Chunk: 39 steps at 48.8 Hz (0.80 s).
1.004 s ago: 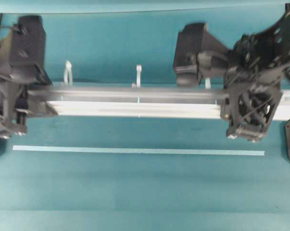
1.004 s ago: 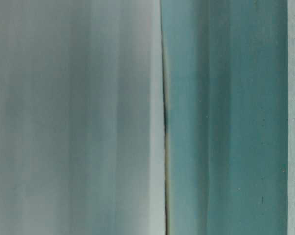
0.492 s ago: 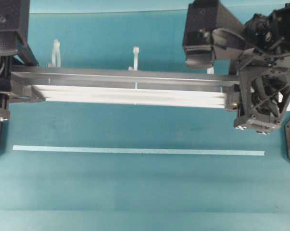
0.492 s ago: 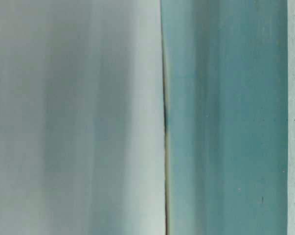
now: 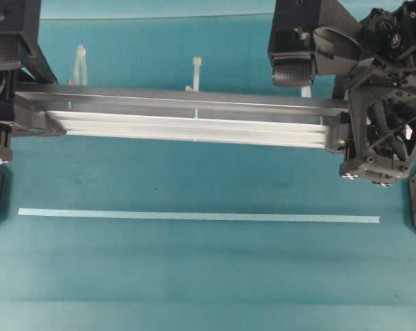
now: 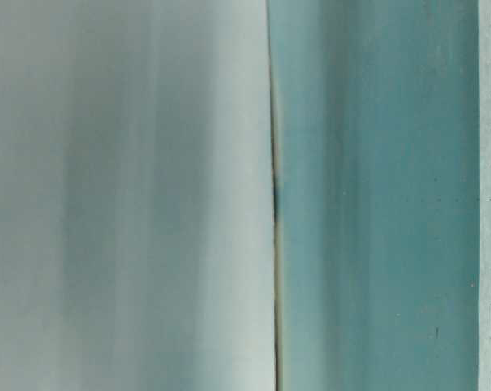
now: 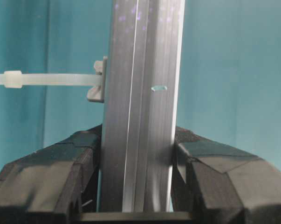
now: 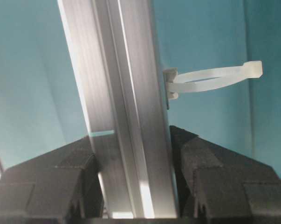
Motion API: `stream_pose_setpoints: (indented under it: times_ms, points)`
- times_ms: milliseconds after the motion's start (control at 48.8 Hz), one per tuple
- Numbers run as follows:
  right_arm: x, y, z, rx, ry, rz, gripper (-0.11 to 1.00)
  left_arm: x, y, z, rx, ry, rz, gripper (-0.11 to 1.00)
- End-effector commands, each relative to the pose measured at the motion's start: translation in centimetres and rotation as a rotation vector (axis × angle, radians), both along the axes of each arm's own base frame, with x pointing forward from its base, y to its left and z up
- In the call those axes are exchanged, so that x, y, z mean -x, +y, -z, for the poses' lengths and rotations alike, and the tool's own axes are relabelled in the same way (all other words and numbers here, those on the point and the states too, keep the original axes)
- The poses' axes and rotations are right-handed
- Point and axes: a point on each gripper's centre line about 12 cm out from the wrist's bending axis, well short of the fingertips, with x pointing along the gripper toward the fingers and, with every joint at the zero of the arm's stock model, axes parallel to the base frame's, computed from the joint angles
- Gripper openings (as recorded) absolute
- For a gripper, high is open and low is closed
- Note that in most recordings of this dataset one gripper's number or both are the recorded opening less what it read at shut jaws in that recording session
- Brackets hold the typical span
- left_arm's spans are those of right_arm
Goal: Lift the large metal rail with both hands.
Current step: 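Hold the rail raised steady with both grippers, then lower the rail back down onto the table with both grippers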
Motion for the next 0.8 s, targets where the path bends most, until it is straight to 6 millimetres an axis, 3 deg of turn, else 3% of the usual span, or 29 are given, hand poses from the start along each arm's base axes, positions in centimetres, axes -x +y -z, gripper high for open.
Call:
stream_pose_setpoints:
  times_ms: [0, 369, 676, 779]
  points:
    - [0.0, -0.1, -1.9, -0.016, -0.077, 0.049, 0.39, -0.4, 0.2, -1.2, 0.002, -0.054, -0.022, 0.37]
    - [0.2, 0.0, -2.3, -0.016, -0.088, 0.044, 0.39, -0.8, 0.2, -1.2, 0.001, -0.053, -0.020, 0.37]
    - [0.1, -0.1, -1.2, -0.015, -0.054, 0.048, 0.39, -1.3, -0.2, -0.7, 0.001, -0.036, -0.007, 0.37]
    - [0.0, -0.2, 0.2, -0.011, -0.012, 0.034, 0.39, -1.5, -0.2, 0.3, 0.005, -0.007, -0.009, 0.37]
